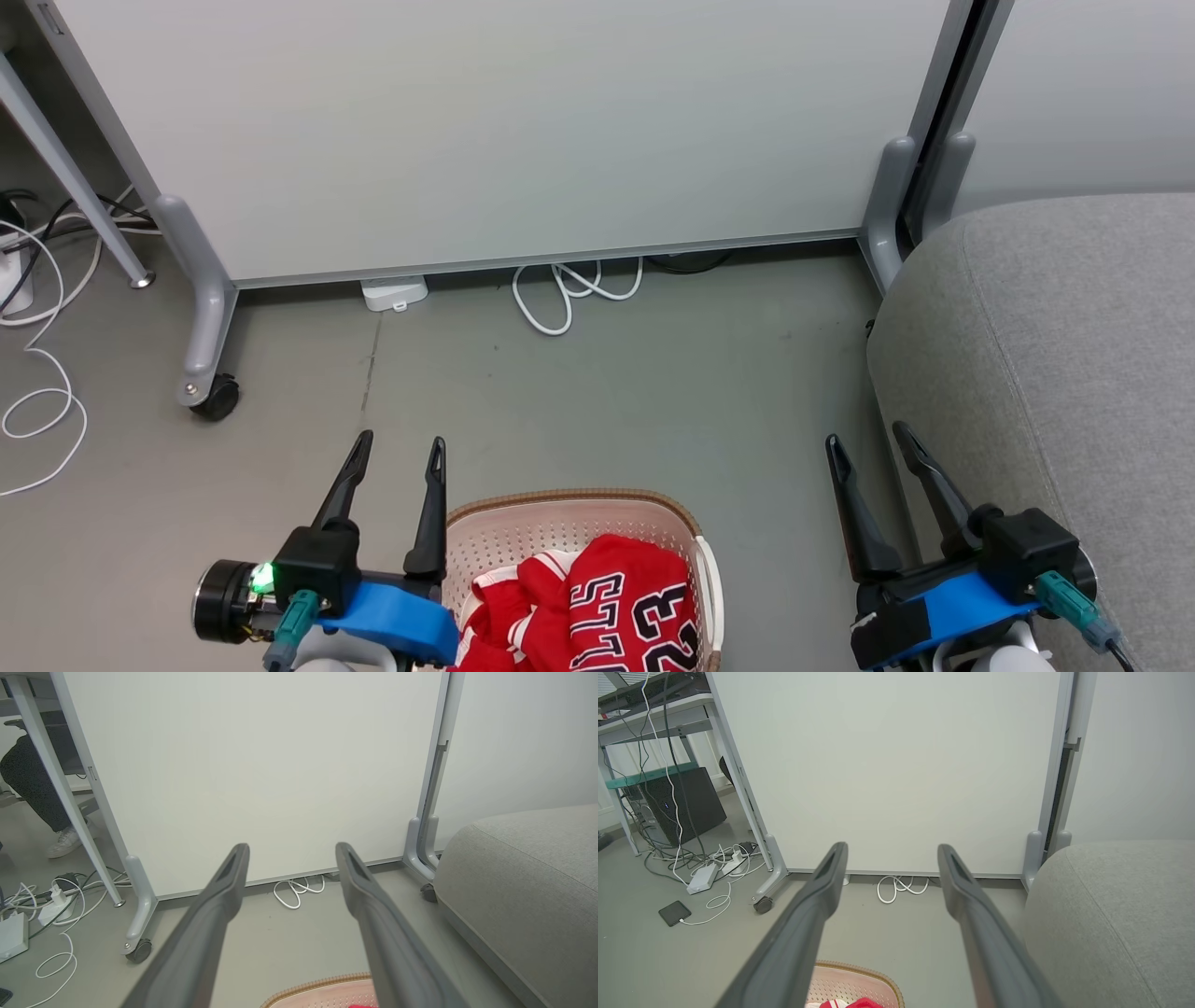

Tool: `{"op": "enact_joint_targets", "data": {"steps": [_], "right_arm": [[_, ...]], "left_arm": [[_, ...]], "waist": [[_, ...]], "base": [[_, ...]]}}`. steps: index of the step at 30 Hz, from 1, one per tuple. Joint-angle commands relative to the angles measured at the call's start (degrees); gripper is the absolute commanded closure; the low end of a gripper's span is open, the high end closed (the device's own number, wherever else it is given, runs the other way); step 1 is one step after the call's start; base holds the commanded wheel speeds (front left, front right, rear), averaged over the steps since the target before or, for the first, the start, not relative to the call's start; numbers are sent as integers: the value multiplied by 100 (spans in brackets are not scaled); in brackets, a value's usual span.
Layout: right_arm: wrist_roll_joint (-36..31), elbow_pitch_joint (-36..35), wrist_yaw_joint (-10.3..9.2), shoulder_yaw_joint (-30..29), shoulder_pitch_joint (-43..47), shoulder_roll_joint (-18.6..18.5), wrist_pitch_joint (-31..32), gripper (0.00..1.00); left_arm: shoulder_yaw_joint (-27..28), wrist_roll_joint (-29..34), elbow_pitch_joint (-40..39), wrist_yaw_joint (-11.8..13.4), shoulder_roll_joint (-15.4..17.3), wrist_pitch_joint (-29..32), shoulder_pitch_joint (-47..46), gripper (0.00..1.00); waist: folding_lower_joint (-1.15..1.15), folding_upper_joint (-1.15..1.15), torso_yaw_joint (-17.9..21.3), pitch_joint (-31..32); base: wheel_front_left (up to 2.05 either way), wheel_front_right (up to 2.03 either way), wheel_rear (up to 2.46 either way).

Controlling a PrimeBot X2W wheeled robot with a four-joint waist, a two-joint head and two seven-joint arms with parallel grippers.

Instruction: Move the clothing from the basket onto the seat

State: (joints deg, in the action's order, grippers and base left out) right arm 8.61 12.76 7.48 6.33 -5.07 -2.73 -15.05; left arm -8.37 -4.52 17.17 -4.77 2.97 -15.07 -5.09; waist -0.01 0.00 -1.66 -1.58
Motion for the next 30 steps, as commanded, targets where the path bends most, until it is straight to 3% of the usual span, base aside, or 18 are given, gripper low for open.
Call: {"op": "enact_joint_targets", "data": {"steps": [1,11,21,30], "right_arm": [[5,8,3,-4,-38,-27,-20,0],[-55,-93,3,20,-295,-27,-20,0],[-52,-261,3,0,-815,-23,-20,0],[27,-437,3,-32,-1289,-21,-20,0]], "left_arm": [[-18,25,42,-31,-7,-16,-122,0],[-236,140,451,-213,116,-16,-882,0],[-624,41,1509,-282,400,-15,-1992,0],[-1560,-475,2829,-272,721,-16,-2882,0]], "waist": [[1,0,3,-11],[1,0,190,-463],[1,0,623,-1528],[1,0,936,-2445]], "base": [[0,0,0],[0,0,0],[0,0,0],[0,0,0]]}}
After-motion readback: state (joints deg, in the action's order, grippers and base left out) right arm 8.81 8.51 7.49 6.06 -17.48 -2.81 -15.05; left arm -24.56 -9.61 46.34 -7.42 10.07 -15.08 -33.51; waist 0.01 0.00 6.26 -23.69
